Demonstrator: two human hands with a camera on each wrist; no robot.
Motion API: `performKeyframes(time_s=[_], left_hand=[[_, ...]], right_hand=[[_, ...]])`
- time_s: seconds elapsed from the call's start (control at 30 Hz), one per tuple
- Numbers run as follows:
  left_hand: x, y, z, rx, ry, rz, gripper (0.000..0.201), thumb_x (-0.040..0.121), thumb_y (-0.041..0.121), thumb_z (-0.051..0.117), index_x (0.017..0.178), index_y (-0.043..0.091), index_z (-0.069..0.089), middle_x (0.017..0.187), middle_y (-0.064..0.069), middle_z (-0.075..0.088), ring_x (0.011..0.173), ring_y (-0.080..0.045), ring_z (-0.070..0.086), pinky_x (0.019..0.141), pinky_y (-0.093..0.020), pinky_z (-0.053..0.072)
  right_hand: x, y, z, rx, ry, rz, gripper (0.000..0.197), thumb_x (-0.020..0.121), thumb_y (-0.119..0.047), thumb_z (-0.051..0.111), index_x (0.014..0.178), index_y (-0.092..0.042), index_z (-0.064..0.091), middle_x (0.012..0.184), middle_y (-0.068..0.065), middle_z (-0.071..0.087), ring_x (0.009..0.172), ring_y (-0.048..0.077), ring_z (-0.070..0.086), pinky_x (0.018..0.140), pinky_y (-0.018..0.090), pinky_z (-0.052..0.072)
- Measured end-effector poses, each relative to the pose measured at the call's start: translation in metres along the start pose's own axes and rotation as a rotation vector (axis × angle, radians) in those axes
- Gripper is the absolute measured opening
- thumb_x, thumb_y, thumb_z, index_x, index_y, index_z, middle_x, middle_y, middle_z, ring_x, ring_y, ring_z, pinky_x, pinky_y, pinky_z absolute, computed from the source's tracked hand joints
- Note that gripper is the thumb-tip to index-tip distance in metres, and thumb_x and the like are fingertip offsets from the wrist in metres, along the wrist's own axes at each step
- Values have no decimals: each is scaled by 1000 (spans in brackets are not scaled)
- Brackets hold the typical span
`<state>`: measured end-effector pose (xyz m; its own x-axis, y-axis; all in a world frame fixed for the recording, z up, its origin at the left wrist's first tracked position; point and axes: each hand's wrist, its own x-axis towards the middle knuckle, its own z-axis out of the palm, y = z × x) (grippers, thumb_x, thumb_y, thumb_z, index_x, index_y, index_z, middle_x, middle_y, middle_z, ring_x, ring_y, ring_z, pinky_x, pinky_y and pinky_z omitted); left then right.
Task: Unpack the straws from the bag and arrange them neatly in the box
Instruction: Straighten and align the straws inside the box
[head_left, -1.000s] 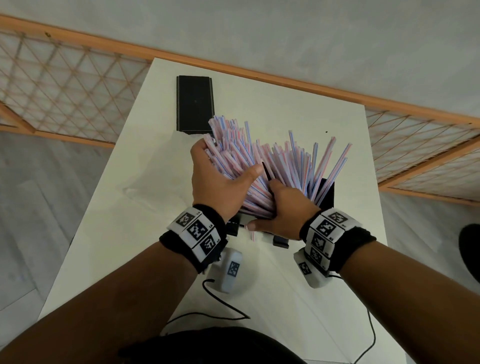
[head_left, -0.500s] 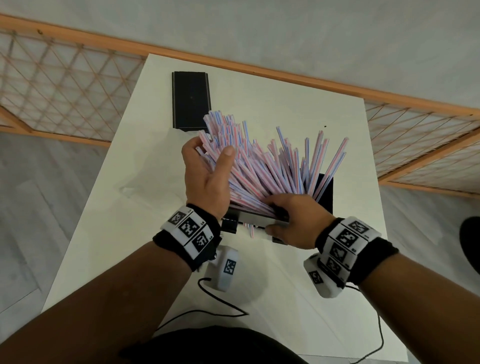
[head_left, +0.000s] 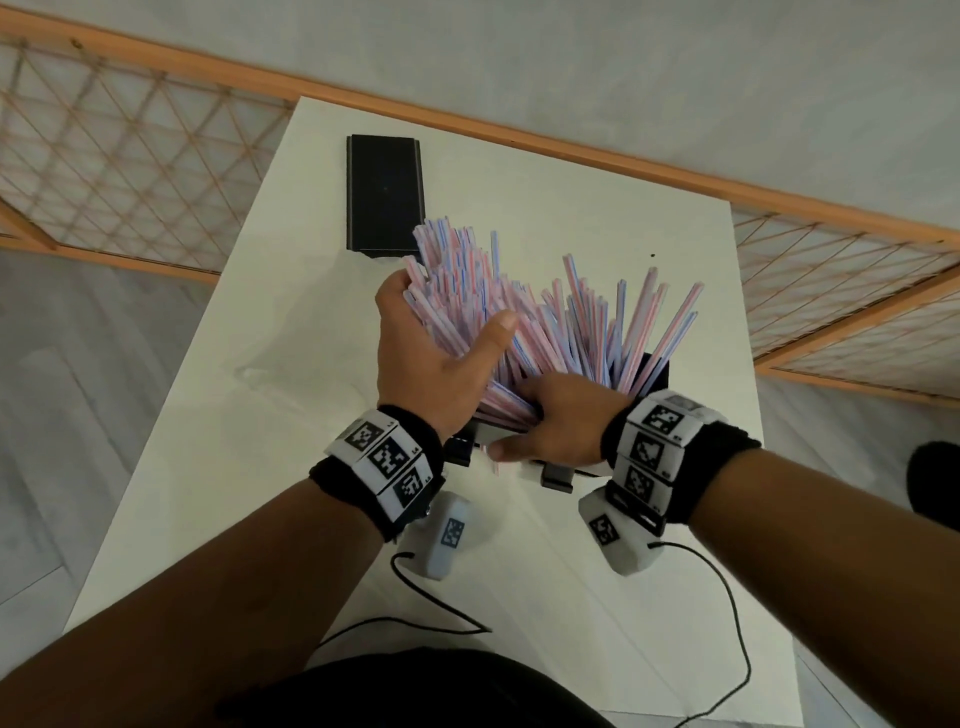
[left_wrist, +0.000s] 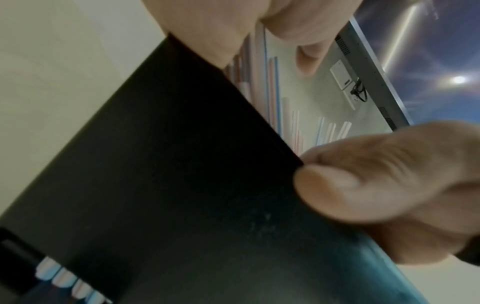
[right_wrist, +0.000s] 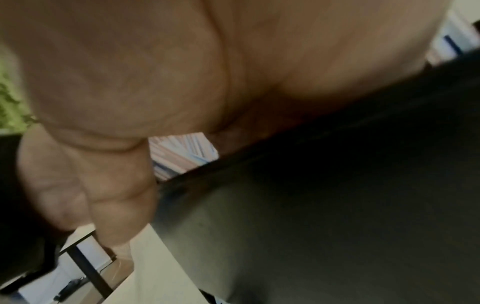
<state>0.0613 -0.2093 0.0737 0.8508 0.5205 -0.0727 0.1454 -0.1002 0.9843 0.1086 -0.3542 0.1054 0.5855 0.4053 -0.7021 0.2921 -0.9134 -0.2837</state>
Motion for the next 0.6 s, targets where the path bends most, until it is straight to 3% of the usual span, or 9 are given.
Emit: performKeyframes(time_s=[0.07, 0.1, 0.13, 0.2, 0.3, 0.43, 0.47, 0.53, 0.6], left_hand=[[1, 0, 0, -1, 18, 5, 86, 77, 37, 87, 142, 17, 35, 128, 6, 63, 111, -4, 66, 95, -19, 54], [1, -1, 1, -3, 26, 9, 85, 77, 37, 87, 141, 17, 35, 127, 7, 63, 110, -3, 66, 95, -22, 54], [1, -2, 1, -5, 30, 12, 84, 77, 36, 87, 141, 17, 35, 126, 8, 63, 108, 1, 66, 95, -21, 54], [0, -2, 2, -13, 32, 16, 81, 78, 33, 86, 140, 15, 36, 124, 10, 61, 103, 12, 62, 90, -11, 51], [1, -1, 0, -43, 57, 17, 76, 78, 29, 87, 135, 14, 39, 120, 11, 61, 97, 18, 61, 82, -4, 48], [1, -2, 1, -50, 42, 4, 81, 76, 30, 89, 137, 16, 38, 115, 17, 61, 96, 14, 65, 81, -7, 52], [1, -3, 1, -45, 41, -1, 82, 75, 29, 89, 138, 16, 38, 114, 18, 60, 95, 16, 64, 80, -5, 51], [1, -3, 0, -39, 52, -13, 84, 73, 33, 90, 138, 18, 39, 116, 18, 61, 98, 14, 64, 83, -6, 51], [2, -3, 0, -28, 68, -27, 82, 71, 36, 92, 134, 21, 41, 120, 14, 64, 102, 9, 64, 89, -12, 53]], right_hand=[[2, -2, -8, 22, -22, 51, 51, 74, -64, 73, 74, -19, 51, 70, -1, 52, 63, 17, 51, 56, 30, 40], [5, -3, -10, 8, -61, 80, 54, 72, -67, 73, 79, -17, 55, 77, 0, 57, 67, 17, 54, 59, 30, 42], [7, -5, -10, -6, -104, 98, 63, 70, -70, 72, 95, -13, 60, 94, 2, 62, 80, 19, 60, 68, 32, 48], [9, -9, -11, 2, -120, 94, 89, 69, -71, 72, 132, -11, 51, 127, 4, 59, 111, 24, 58, 93, 36, 49], [11, -12, -13, 70, -71, 59, 84, 71, -64, 76, 136, -19, 49, 133, 0, 57, 113, 21, 56, 96, 35, 47], [9, -8, -6, 95, -120, 64, 109, 72, -66, 74, 155, -18, 22, 159, 2, 31, 142, 23, 36, 112, 35, 33], [7, -8, -5, 88, -113, 47, 107, 75, -65, 72, 156, -16, 20, 160, 3, 29, 144, 22, 33, 112, 33, 30], [4, -10, -8, 81, -65, 27, 94, 79, -62, 71, 150, -13, 34, 152, 6, 43, 137, 24, 43, 107, 31, 35], [0, -12, -11, 44, 40, -19, 81, 74, -64, 74, 133, -13, 50, 128, 5, 61, 118, 26, 57, 99, 34, 47]])
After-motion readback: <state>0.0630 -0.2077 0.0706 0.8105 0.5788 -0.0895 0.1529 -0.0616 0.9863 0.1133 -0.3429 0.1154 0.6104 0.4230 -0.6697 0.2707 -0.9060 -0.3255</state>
